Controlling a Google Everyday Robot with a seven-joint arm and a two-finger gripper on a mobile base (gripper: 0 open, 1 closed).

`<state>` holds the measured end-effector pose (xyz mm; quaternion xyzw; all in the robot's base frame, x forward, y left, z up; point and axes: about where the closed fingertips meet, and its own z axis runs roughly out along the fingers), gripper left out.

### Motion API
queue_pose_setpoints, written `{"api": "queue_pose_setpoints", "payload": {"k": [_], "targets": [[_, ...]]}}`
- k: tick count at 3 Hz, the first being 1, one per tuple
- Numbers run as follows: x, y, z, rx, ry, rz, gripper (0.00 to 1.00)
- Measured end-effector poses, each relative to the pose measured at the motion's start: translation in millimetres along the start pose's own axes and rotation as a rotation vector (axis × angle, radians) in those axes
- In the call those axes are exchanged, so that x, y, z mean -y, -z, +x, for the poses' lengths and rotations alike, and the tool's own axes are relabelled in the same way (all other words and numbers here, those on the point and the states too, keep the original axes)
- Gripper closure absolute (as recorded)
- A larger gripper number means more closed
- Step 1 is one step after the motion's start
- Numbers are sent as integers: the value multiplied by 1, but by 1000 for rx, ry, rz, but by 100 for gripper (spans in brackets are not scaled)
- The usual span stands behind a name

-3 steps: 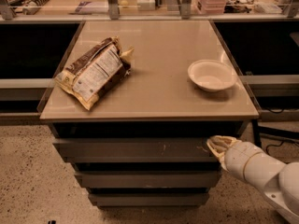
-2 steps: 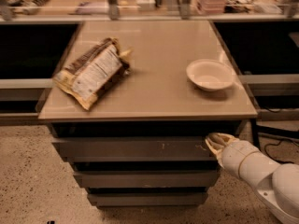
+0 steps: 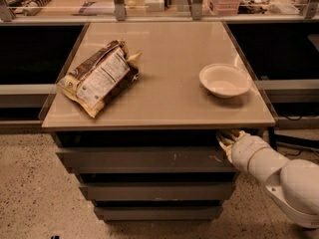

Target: Open top drawer

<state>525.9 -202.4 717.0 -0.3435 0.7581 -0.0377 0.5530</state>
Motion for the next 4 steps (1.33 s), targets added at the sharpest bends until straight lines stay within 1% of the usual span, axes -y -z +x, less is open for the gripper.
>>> {"api": "queue_pose_setpoints", "payload": {"k": [1,2,3,4], "targets": [[-1,-4,5,-19,-9,-7,100],[-1,-5,6,-20,-9,-3,100],[-3,-9,17,-42,-18,9,100],[-9,-12,21,-85,-32,-20,100]]}}
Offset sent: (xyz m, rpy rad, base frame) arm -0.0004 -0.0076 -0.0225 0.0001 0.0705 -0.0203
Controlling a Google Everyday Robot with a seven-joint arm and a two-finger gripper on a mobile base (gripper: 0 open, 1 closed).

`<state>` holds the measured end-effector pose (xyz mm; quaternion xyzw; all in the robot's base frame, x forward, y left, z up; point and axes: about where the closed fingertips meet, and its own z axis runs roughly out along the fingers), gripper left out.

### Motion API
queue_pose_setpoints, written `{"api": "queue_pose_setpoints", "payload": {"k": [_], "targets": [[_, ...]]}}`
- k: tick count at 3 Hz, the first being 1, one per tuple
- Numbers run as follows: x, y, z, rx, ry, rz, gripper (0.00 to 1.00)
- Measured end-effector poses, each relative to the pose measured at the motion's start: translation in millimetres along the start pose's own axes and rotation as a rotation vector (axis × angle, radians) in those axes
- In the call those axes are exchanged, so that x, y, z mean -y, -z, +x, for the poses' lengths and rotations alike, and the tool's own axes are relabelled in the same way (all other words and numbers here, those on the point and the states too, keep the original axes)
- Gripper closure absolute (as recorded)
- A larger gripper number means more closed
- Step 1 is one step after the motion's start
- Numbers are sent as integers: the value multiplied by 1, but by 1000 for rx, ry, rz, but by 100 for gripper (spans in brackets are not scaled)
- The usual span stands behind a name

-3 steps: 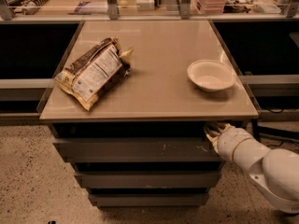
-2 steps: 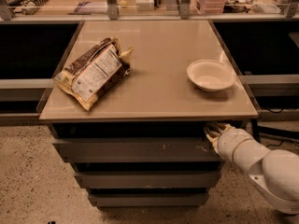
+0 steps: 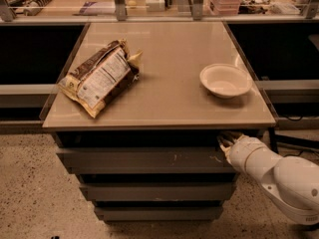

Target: Open top drawer

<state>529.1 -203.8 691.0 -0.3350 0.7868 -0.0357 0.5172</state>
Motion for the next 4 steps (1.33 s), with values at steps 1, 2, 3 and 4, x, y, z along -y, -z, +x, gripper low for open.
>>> {"api": "queue_pose_setpoints", "payload": {"k": [1,2,3,4], "targets": [[1,1,-2,0,0,0,100],[-2,9,0,-37,-9,-32,100],[-36,33,-1,-113,-62,-152,100],[-56,50,0,-151,-82,-214,100]]}}
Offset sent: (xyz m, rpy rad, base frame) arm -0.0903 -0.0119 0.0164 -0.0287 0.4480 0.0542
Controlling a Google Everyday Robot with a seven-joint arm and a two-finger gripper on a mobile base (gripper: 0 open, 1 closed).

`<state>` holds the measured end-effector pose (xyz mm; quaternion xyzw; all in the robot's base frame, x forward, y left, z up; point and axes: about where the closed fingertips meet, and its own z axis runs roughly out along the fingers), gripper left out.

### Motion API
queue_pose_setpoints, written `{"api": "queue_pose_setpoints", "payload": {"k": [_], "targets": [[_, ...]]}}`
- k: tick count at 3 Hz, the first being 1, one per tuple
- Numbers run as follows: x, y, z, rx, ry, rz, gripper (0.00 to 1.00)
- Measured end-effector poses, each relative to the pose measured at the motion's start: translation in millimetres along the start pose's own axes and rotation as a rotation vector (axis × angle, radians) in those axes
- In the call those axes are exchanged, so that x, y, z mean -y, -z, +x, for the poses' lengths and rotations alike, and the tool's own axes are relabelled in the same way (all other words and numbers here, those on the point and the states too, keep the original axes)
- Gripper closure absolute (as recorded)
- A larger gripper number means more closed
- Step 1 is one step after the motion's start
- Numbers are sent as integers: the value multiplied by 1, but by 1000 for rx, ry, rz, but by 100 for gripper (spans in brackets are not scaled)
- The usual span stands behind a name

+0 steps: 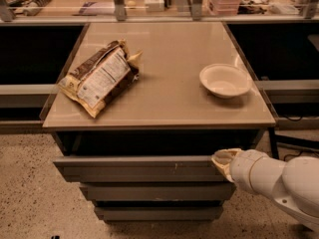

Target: Open top drawer

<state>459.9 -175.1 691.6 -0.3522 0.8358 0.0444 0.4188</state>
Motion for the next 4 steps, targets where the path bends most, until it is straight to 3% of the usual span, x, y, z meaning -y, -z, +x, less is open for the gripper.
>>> {"api": "queue_pose_setpoints", "payload": {"k": [1,2,3,4], "targets": [[0,0,0,0,0,0,100],[7,5,-15,21,10,27,100],[9,21,-43,38,70,73,100],[10,24,-47,42,78,79,100]]}}
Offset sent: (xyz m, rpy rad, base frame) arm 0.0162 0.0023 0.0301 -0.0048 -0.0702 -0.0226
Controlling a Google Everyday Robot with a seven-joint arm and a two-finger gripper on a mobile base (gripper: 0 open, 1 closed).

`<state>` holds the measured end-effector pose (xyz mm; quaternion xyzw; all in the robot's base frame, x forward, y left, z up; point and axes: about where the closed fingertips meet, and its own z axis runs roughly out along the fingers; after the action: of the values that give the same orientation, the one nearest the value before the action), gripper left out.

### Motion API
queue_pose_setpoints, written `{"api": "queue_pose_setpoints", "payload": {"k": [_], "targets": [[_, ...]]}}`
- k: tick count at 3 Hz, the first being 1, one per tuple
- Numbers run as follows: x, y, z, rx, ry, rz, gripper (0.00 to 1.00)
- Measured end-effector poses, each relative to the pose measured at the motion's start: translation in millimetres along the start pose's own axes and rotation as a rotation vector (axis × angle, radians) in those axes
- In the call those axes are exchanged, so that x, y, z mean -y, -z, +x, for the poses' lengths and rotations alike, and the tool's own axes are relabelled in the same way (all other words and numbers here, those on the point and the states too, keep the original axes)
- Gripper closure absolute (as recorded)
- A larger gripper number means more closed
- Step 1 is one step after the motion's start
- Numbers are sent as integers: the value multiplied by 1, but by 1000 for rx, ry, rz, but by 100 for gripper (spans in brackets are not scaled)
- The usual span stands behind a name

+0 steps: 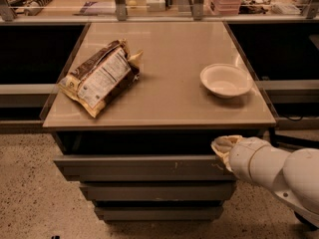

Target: Open top drawer

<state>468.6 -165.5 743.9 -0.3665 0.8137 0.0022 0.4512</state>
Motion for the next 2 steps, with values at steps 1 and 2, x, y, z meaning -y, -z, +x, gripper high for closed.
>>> {"api": "queue_pose_setpoints", "payload": {"k": [1,2], "targets": [[9,-37,22,-16,-62,15,100],[11,-37,21,-22,-57,28,100]]}}
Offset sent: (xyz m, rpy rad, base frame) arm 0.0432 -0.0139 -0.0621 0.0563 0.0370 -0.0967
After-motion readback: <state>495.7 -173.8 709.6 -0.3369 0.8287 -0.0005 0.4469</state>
